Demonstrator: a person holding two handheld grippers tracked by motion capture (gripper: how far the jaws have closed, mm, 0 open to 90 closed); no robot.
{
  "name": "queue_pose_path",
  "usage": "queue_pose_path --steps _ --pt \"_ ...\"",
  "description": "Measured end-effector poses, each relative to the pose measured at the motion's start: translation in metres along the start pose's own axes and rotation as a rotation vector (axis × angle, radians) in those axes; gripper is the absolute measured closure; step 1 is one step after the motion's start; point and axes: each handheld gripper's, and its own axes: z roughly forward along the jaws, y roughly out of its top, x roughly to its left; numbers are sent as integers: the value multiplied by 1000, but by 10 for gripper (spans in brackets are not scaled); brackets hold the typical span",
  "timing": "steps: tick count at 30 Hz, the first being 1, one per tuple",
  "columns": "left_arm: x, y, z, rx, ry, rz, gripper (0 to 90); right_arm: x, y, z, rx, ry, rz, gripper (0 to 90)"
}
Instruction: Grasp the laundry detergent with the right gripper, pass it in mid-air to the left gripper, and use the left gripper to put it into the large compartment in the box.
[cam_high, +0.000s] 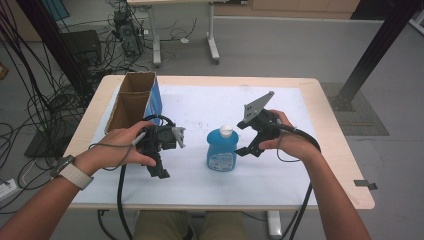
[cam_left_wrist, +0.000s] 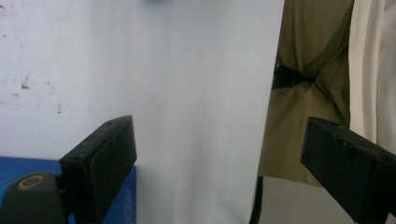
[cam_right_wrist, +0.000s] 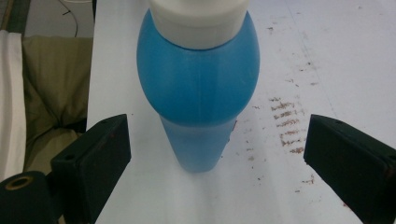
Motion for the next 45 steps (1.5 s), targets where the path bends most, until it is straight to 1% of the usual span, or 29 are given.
queue_pose_path --steps 3,6,8,12,14,15,22,27,37,41,45 --pt "0 0 0 -4 1 -1 109 0 -2 3 -6 -3 -2 66" --pt "0 0 0 -5 1 1 108 2 -4 7 -12 6 -2 68" --pt "0 0 0 -2 2 7 109 2 -5 10 -13 10 -1 68" --pt "0 1 1 2 1 6 109 2 -7 14 -19 10 2 68" --pt "0 1 1 -4 1 0 109 2 -6 14 -22 10 2 68" --pt "0 1 1 1 3 5 108 2 -6 14 -23 11 2 68" --pt "0 1 1 2 4 4 109 2 -7 14 -22 8 5 68" --pt "0 0 0 3 5 1 109 2 -9 15 -19 14 23 67" --pt "0 1 0 6 2 0 109 2 -10 14 -18 14 22 68" --pt "0 0 1 -2 4 -7 109 3 -10 15 -15 19 25 69" --pt "0 0 0 2 4 -2 109 3 -11 15 -13 19 32 69"
